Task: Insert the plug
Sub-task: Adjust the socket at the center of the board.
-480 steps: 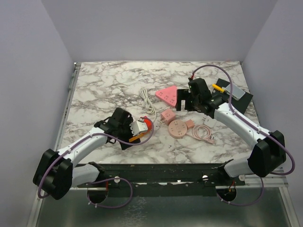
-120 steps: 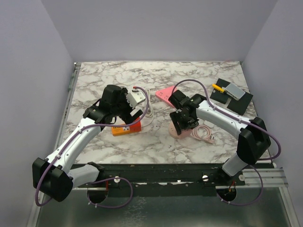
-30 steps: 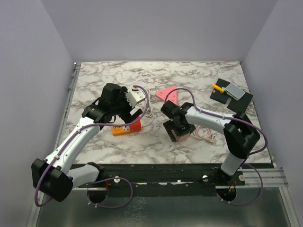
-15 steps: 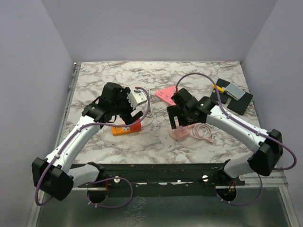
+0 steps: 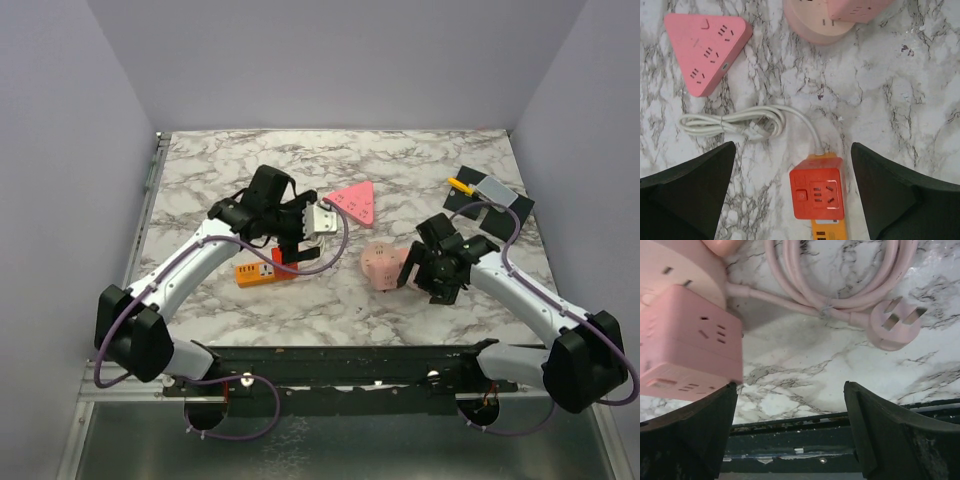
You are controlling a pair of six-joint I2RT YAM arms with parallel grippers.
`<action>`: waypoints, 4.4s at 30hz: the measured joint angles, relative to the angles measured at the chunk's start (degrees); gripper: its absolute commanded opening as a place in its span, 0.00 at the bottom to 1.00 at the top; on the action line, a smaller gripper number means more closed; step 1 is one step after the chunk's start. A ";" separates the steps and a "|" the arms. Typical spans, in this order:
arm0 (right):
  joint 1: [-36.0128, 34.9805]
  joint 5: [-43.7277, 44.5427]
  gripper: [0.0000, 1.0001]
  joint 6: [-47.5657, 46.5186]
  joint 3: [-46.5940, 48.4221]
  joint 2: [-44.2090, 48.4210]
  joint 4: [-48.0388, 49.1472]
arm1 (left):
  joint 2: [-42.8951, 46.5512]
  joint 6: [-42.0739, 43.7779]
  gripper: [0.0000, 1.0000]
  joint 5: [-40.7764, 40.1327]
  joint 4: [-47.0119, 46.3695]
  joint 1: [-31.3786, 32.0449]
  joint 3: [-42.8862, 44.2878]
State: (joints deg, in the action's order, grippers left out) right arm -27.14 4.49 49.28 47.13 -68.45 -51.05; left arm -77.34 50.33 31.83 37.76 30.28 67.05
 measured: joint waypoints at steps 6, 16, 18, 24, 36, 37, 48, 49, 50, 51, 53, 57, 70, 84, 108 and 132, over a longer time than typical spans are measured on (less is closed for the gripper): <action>4.52 -0.70 0.87 2.34 -3.52 -5.01 4.39 | -7.65 5.79 0.99 0.44 0.15 5.75 3.45; 5.20 -1.05 0.78 -1.11 -1.79 -2.89 4.85 | -24.70 8.63 0.99 0.28 1.05 8.31 17.38; 5.20 -0.35 0.71 -1.29 -0.83 -2.08 4.59 | -28.20 8.66 0.99 0.24 1.01 8.31 21.92; 6.38 2.78 0.70 -1.01 -0.63 -2.58 4.00 | -38.01 4.15 0.99 2.45 2.21 8.39 37.22; 12.94 12.94 0.47 -5.95 6.84 -6.80 2.95 | -36.41 -21.35 0.99 -4.13 -0.96 20.17 29.40; 13.03 13.49 0.45 -6.10 6.62 -7.78 3.30 | -36.28 -24.28 0.99 -5.60 -2.19 20.24 28.35; 13.11 10.84 0.30 -5.79 -3.30 -10.80 8.17 | -34.34 -45.83 0.99 -22.12 -10.88 19.45 26.27; 13.11 10.14 0.30 -5.73 -4.02 -10.38 8.63 | -34.36 -46.97 0.99 -22.77 -11.13 19.45 26.27; 13.11 9.33 0.30 -5.66 -4.66 -9.81 9.14 | -34.42 -48.17 0.97 -23.34 -11.21 19.45 26.29; 13.11 8.72 0.30 -5.57 -5.16 -9.22 9.49 | -34.45 -49.13 0.95 -23.61 -11.23 19.45 26.29; 13.11 7.50 0.29 -5.33 -6.19 -7.80 9.97 | -34.71 -50.93 0.91 -23.78 -11.23 19.45 26.29; 12.90 4.68 0.28 -4.39 -9.01 -4.63 11.52 | -35.78 -53.59 0.83 -23.74 -11.13 19.45 26.29; -5.66 3.78 0.32 5.66 -5.64 -7.78 10.95 | -37.57 -51.65 0.80 -21.73 -9.60 19.32 26.64; -0.61 5.88 0.33 3.76 3.28 1.14 7.06 | -37.07 -42.25 0.99 -14.86 -4.66 16.28 28.00; 22.73 4.24 0.25 -11.43 8.04 2.93 3.52 | -44.70 -39.28 0.97 -11.58 -9.33 17.35 35.01; 19.32 -10.23 0.07 -5.22 -17.42 0.04 21.24 | -46.97 -13.97 0.49 -8.85 -1.29 18.23 39.23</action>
State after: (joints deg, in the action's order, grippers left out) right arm -7.81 -5.74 44.05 29.71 -68.40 -29.80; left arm -124.31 36.36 22.98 36.47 48.51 106.28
